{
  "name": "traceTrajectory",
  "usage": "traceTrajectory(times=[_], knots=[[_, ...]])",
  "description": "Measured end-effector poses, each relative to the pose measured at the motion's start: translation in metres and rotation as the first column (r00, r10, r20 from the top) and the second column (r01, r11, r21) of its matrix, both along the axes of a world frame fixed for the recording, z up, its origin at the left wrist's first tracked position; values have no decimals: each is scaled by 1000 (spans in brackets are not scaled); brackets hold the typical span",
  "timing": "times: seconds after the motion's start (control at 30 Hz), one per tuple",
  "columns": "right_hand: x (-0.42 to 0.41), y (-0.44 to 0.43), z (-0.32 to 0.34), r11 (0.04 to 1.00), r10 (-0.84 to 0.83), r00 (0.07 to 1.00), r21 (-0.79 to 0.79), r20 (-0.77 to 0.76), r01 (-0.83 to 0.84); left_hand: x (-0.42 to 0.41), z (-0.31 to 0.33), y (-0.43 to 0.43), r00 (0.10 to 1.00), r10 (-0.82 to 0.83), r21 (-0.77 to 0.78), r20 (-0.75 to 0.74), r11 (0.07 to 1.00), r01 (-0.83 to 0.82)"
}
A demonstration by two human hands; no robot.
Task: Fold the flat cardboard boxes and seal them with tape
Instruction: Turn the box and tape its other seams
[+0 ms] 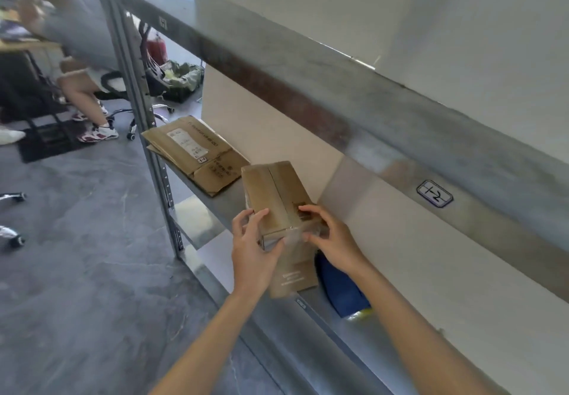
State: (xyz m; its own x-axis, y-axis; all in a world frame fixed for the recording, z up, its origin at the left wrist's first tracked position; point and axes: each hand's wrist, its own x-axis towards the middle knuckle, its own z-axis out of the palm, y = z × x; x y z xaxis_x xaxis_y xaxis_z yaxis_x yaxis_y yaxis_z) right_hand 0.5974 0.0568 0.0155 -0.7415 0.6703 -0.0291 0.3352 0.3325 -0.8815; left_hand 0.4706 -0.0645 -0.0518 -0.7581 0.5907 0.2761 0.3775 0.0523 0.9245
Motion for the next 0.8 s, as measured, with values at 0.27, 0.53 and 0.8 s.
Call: traceTrajectory(times=[0.27, 0.53, 0.8], knots=[[20, 13, -16, 998, 40, 998, 48, 43, -43, 11, -6, -1, 993, -102, -120, -56, 988, 94], [67, 6, -26, 978, -52, 991, 208, 126, 25, 4, -2, -25, 971, -201, -171, -127, 969, 178], [97, -6, -64, 961, -174, 845, 276, 505, 34, 20, 10, -40, 952, -119, -313, -282, 949, 26]])
